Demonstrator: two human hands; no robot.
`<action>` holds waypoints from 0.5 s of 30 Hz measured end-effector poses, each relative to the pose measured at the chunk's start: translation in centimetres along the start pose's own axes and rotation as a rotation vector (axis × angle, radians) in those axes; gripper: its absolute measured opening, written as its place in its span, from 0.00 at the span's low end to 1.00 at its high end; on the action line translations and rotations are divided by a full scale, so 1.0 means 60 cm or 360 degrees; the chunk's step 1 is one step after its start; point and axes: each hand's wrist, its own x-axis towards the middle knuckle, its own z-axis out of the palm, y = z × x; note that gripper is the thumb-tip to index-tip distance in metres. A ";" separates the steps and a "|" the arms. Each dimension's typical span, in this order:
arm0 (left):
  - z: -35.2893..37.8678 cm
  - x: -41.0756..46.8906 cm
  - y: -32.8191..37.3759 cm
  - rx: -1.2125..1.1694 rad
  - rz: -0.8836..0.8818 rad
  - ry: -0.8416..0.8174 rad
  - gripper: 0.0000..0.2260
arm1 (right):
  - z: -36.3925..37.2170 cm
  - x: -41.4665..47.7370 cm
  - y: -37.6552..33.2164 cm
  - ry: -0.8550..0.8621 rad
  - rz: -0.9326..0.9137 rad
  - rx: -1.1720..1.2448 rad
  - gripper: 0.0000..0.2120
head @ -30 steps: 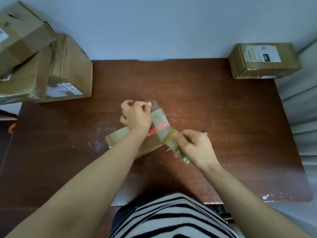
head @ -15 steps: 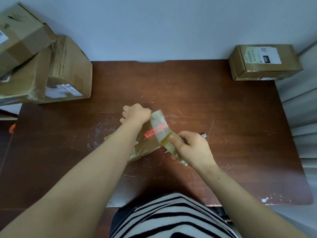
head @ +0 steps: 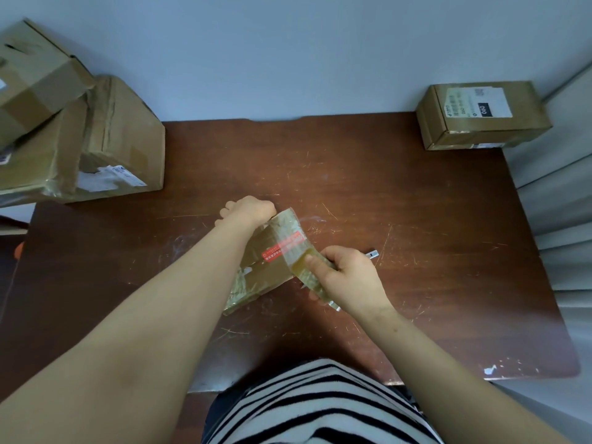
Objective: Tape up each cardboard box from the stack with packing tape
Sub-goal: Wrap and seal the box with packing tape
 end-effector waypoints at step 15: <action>0.017 0.008 -0.022 -0.0200 0.0168 0.0370 0.19 | 0.002 0.001 -0.001 -0.0016 0.0022 0.0044 0.14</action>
